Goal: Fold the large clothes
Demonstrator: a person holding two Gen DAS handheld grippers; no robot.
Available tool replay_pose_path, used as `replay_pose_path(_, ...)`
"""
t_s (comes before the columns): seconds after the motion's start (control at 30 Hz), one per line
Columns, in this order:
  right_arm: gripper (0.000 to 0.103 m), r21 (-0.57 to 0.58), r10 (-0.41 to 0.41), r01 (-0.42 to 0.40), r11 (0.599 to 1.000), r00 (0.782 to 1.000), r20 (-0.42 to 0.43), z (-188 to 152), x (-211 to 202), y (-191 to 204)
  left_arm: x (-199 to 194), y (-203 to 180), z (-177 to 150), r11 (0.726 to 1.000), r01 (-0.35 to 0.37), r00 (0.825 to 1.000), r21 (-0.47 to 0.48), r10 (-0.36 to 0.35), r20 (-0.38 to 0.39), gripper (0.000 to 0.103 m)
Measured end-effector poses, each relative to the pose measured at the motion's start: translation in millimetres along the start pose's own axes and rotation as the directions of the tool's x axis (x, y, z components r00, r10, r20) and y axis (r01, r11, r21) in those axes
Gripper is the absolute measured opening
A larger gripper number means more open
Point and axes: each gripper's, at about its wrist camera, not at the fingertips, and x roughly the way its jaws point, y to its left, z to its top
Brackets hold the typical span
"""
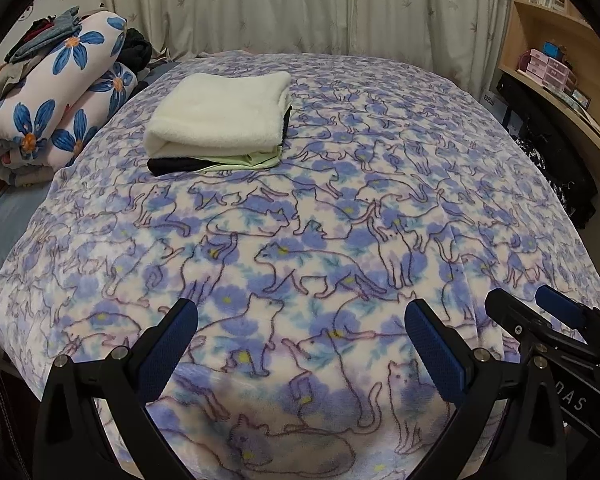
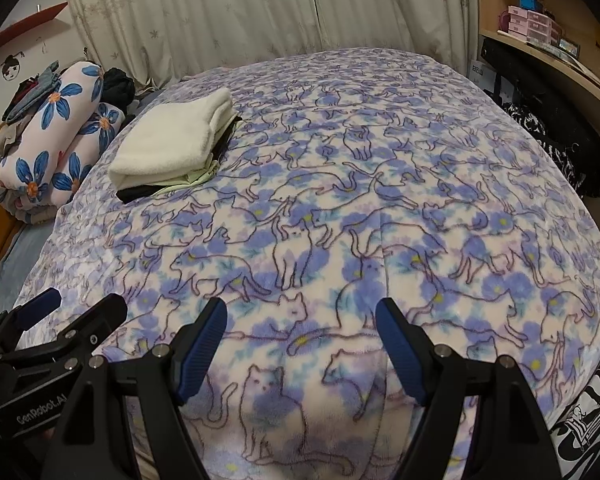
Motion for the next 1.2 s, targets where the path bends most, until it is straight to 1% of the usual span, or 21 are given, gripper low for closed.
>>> replay_pose_path(0.87,0.077,0.005,-0.005,0.005,1.000,1.000,-0.022,-7,14,0,14,-4,-7,1.000,-0.016,0.999,-0.017,0.015,-0.042,0.102)
replay_pose_path(1.2,0.077,0.006,-0.007,0.007,1.000,1.000,-0.026,-9,18,-1,19,-4,-8,1.000,-0.009,0.998,-0.028,0.007,-0.061,0.102)
